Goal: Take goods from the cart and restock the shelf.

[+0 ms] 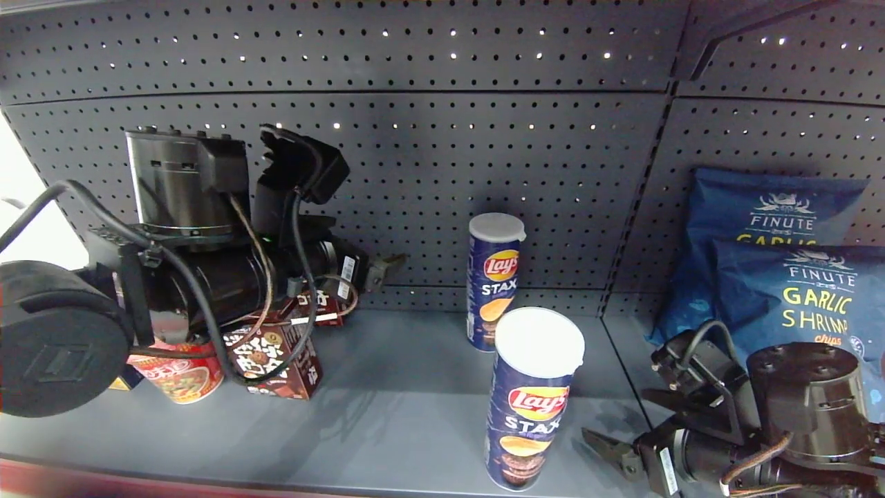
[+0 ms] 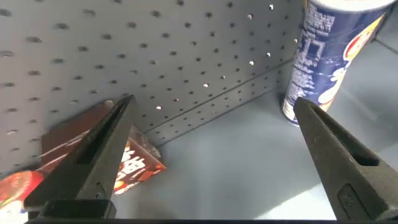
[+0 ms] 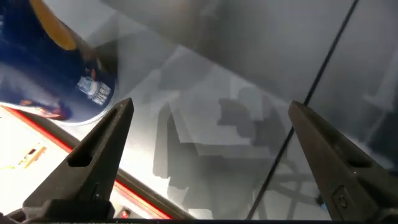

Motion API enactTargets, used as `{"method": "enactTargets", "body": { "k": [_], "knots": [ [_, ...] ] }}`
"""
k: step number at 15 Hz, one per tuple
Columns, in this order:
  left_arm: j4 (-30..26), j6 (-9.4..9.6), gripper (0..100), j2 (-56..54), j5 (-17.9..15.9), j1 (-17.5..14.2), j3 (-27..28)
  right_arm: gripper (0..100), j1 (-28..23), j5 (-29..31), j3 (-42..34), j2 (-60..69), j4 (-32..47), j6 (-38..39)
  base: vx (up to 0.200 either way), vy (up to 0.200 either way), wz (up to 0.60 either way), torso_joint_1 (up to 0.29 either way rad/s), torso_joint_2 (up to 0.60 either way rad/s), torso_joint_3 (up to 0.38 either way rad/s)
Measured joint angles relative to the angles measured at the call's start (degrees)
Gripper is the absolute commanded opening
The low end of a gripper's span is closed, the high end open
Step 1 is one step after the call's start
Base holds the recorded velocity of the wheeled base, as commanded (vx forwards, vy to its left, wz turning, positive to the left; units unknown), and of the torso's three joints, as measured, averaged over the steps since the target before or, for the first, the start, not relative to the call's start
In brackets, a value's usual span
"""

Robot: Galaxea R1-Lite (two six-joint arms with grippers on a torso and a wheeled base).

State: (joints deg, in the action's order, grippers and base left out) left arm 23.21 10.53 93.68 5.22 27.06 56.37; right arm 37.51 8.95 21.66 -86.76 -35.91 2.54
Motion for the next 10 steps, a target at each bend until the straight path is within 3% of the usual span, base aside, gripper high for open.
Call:
{"method": "enactTargets", "body": {
  "k": [10],
  "knots": [
    [0.49, -0.06, 100, -2.04, 0.06, -0.2, -0.5, 100, 5.35, 0.02, 3.41, -4.19, -0.38, -0.09, 0.0, 0.0, 0.0, 0.0, 0.0, 0.0]
  ]
}}
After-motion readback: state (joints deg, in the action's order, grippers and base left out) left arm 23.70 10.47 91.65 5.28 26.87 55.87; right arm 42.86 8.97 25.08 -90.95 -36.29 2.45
